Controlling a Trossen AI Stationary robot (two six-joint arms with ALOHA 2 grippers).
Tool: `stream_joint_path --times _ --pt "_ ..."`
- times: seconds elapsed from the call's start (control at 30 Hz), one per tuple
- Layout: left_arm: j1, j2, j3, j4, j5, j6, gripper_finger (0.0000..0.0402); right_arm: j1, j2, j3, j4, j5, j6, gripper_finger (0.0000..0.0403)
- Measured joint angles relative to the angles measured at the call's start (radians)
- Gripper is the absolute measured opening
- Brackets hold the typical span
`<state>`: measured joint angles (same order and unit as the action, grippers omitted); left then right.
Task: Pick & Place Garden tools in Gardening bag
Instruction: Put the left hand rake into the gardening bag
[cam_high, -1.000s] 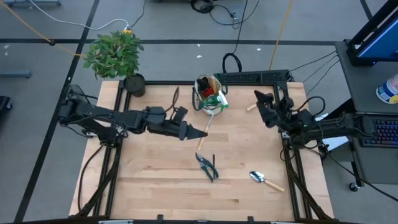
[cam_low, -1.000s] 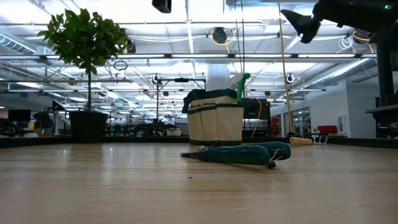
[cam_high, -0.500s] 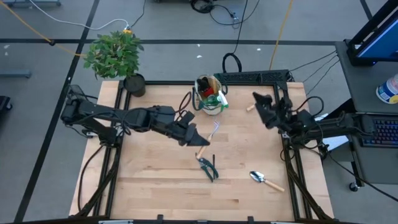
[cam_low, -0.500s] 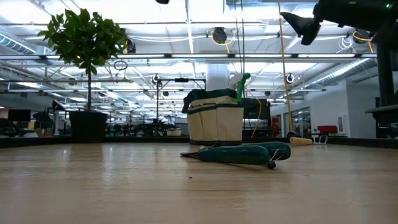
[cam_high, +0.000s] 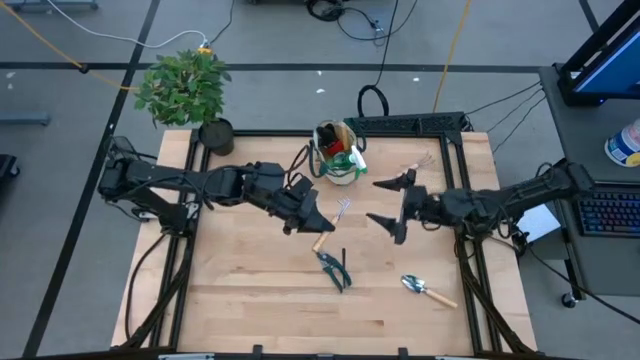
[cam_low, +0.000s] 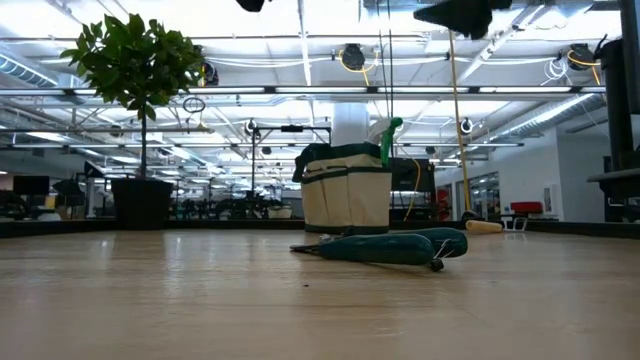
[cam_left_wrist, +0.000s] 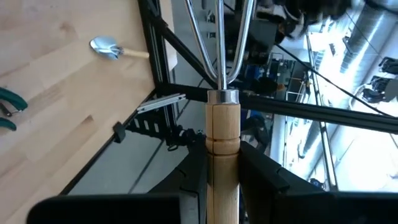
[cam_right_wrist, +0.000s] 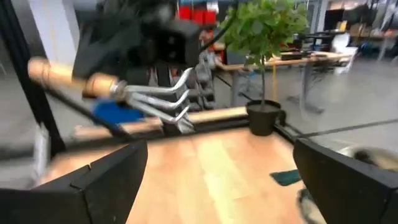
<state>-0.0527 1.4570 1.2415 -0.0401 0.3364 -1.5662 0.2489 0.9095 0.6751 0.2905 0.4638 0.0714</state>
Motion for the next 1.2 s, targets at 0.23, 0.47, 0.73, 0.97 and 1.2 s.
stream_joint_path --times 0.23,0.47,0.73,0.97,1.2 --pt "0.019 0.000 0.000 -0.047 0.007 0.000 0.0065 0.138 0.116 0.156 -0.047 0.238 -0.323 0.0394" --pt "0.020 0.000 0.000 -0.046 -0.004 -0.008 0.0065 0.208 0.242 0.240 -0.018 0.448 -0.607 0.0394" --pt "0.027 0.006 0.000 -0.042 -0.025 -0.008 0.0065 0.212 0.376 0.266 0.004 0.450 -0.740 0.0394" --pt "0.026 0.009 0.000 -0.043 -0.024 -0.007 0.0065 0.213 0.441 0.266 0.042 0.450 -0.791 0.0394" --pt "0.026 0.009 0.000 -0.047 -0.023 -0.006 0.0065 0.219 0.445 0.266 0.041 0.457 -0.723 0.0394"
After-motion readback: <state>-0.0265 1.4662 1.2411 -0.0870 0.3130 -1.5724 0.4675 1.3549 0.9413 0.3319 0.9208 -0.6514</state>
